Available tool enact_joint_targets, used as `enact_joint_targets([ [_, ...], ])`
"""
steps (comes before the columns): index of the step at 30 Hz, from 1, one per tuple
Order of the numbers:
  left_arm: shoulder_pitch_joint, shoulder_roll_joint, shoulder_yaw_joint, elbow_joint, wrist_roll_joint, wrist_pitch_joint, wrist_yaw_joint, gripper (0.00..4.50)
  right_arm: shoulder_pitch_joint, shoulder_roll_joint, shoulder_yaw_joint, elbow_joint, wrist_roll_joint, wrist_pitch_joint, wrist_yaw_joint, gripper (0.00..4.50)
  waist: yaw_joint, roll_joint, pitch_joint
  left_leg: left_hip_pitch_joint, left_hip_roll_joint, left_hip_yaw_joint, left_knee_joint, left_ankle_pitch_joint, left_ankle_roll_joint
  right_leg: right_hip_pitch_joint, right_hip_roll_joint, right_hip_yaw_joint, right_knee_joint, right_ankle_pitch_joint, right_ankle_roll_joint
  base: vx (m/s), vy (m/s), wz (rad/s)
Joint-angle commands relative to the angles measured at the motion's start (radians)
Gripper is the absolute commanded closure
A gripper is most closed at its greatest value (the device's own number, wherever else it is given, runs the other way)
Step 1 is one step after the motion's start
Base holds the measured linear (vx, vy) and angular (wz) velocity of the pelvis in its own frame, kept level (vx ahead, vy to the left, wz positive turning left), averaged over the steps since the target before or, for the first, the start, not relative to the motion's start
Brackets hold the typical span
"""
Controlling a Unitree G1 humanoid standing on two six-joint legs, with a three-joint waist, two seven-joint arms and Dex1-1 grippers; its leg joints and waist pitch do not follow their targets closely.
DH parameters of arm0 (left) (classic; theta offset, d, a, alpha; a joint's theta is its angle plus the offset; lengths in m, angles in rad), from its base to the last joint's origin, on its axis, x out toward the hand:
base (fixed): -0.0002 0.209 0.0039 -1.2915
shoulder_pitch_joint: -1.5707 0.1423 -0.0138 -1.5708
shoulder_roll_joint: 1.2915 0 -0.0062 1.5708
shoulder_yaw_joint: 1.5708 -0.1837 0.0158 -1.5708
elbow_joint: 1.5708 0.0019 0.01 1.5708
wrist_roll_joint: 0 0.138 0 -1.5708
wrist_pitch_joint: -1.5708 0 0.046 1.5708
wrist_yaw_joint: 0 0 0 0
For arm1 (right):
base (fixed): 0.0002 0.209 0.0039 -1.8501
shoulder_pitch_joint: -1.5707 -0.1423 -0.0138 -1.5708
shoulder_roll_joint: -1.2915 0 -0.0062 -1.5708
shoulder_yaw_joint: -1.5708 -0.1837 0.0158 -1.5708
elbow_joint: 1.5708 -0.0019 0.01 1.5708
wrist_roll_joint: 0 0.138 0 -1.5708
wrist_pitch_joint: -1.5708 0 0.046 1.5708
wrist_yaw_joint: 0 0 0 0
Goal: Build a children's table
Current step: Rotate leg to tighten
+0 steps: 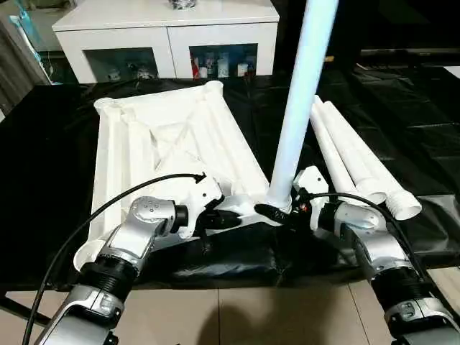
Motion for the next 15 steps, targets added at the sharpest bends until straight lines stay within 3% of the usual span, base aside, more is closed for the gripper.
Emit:
enact_joint_targets([
  [1,0.005,-0.009,-0.006,-0.018,-0.016,0.002,0.002,4.5,-0.011,-0.001,0.001,0.004,0.005,-0.008,0.026,1.61,-0.001,-0.014,-0.058,0.005,0.029,0.0,-0.064,-0.156,0.112,0.056,-0.027,0.03,-0.051,-0.091,-0.277,0.0,0.0,0.0],
  [10,0.002,-0.007,-0.006,-0.01,-0.014,0.006,-0.002,4.5,-0.003,0.004,0.004,0.006,0.006,-0.007,0.022,1.76,0.0,-0.014,-0.06,0.006,0.029,0.0,-0.063,-0.15,0.115,0.056,-0.026,0.029,-0.05,-0.075,-0.282,0.0,0.0,0.0],
  [11,0.002,-0.008,-0.005,-0.009,-0.014,0.007,0.0,4.5,-0.003,0.006,0.003,0.006,0.005,-0.006,0.018,1.76,0.0,-0.009,-0.06,0.006,0.029,-0.001,-0.063,-0.15,0.115,0.056,-0.027,0.029,-0.049,-0.073,-0.283,0.0,0.0,0.0],
  [15,-0.021,-0.05,-0.015,0.045,0.025,0.032,0.089,4.5,-0.034,0.089,-0.035,0.072,-0.032,0.022,-0.218,1.76,-0.009,-0.012,-0.055,0.006,0.028,-0.001,-0.068,-0.183,0.088,0.054,-0.027,0.029,-0.056,-0.117,-0.277,0.0,0.0,0.0],
])
